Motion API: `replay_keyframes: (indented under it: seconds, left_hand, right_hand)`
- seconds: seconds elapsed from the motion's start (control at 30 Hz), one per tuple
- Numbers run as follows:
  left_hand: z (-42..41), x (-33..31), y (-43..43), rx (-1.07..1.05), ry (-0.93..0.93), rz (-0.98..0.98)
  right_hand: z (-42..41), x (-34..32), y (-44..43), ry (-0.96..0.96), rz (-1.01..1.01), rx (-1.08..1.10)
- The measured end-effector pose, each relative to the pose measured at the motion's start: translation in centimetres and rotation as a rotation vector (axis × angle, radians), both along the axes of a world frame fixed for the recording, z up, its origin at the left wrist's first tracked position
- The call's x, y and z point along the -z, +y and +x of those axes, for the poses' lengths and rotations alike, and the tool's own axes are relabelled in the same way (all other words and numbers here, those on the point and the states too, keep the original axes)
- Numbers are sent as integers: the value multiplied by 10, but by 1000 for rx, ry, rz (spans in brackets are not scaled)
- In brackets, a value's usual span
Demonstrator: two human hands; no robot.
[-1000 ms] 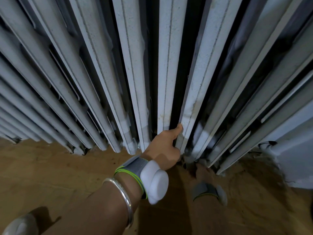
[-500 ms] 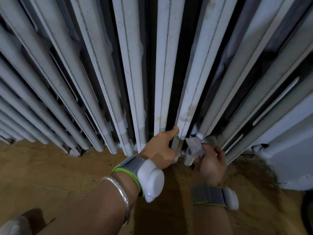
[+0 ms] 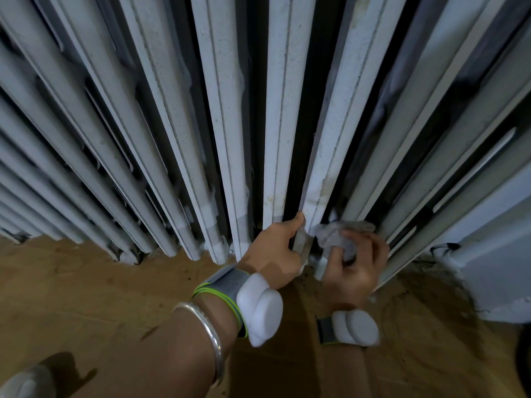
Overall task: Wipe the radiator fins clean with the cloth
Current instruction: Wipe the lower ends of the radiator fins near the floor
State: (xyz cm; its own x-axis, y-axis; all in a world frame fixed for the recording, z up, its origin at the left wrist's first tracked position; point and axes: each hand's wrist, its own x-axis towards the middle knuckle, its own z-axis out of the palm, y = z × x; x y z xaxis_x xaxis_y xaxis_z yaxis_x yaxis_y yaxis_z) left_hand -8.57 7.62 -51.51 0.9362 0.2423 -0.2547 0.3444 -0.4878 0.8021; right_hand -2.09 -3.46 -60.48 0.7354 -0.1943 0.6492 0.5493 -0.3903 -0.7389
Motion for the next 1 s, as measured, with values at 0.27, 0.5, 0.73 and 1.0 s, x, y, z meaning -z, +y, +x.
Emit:
replay_keyframes:
  seconds: [0.27,0.5,0.73,1.0]
  left_hand:
    - [0,3,-4,-57,-34,-35]
    - [-1,-1,-10,-87,-43,113]
    - [4,4,-25,-32,64,272]
    - [14,1,-46,105,-42,114]
  right_hand:
    - [-1,56,-11,88,-89,-44]
    - [-5,90,-18,418,-87,-94]
    - [-10,42,-38,290,240,74]
    - [11,-42,-45,-21,59,65]
